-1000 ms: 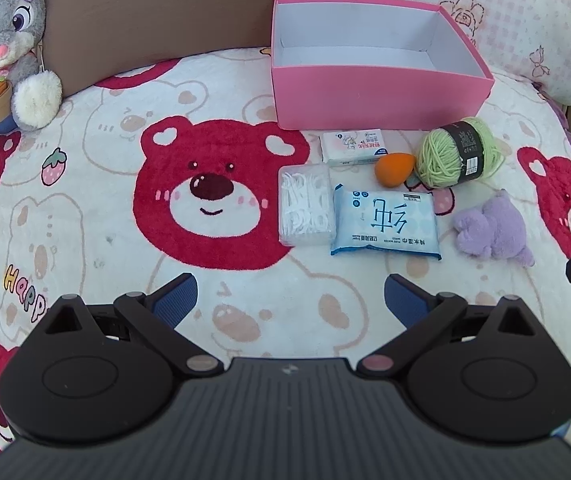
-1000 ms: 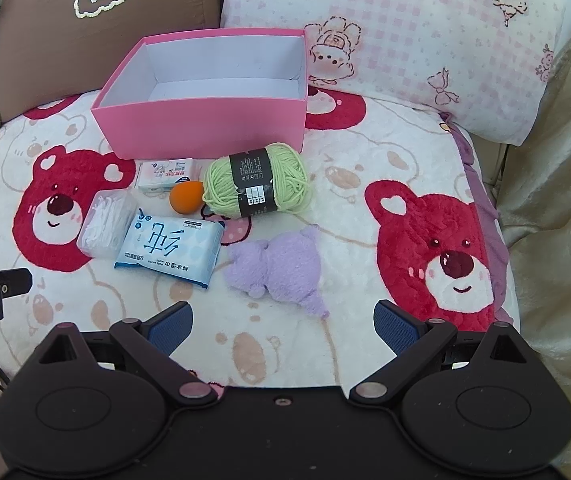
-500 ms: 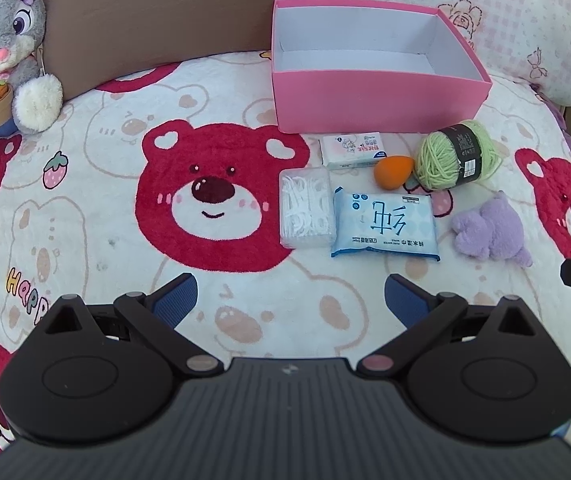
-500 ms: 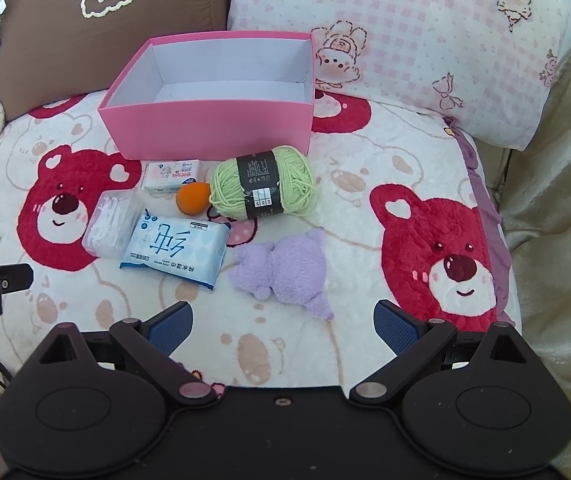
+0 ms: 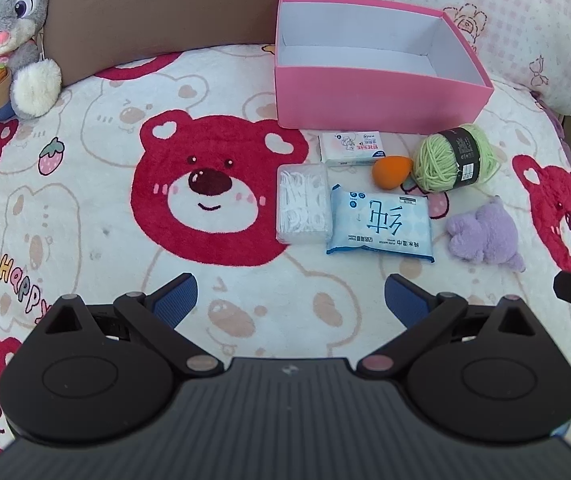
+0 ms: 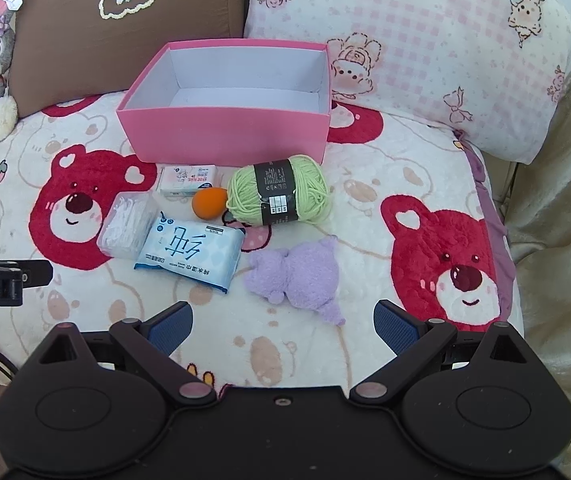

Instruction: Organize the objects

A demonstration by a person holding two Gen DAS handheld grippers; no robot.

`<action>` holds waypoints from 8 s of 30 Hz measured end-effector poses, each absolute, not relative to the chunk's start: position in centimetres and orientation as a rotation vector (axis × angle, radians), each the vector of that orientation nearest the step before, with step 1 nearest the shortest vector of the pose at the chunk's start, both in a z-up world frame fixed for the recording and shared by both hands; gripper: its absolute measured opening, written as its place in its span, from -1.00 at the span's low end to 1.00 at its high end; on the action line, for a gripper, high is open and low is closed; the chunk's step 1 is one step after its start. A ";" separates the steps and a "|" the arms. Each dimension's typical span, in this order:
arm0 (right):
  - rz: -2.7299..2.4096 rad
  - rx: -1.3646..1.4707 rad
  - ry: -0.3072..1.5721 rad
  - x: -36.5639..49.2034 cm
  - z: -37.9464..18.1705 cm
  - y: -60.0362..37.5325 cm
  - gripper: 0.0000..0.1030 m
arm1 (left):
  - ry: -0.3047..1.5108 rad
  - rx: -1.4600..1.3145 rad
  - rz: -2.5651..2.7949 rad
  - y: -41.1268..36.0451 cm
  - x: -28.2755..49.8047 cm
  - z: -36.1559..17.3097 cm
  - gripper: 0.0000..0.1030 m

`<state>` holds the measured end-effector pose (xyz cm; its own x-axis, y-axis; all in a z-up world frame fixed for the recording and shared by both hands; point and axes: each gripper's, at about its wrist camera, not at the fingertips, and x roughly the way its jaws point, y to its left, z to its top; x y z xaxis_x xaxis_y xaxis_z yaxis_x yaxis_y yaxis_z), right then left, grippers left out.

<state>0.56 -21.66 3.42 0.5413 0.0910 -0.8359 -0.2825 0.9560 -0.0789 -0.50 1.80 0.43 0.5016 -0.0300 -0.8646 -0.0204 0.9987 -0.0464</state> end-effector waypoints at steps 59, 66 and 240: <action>0.522 0.011 0.815 2.0 0.9 -21.2 0.91 | 1.002 0.184 -0.365 -1.3 5.8 2.9 0.95; 0.555 -0.074 0.842 2.8 -1.0 -18.2 0.91 | 1.039 0.090 -0.429 0.0 7.6 -1.0 0.88; 0.465 -0.376 0.640 1.8 2.3 -10.6 0.58 | 0.922 -0.100 -0.645 3.5 7.1 3.5 -0.15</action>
<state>1.78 -10.62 2.33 0.7064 0.2948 -0.6435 -0.5208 0.8322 -0.1904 7.08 3.51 3.51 0.4316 -0.5575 -0.7092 0.4746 0.8089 -0.3470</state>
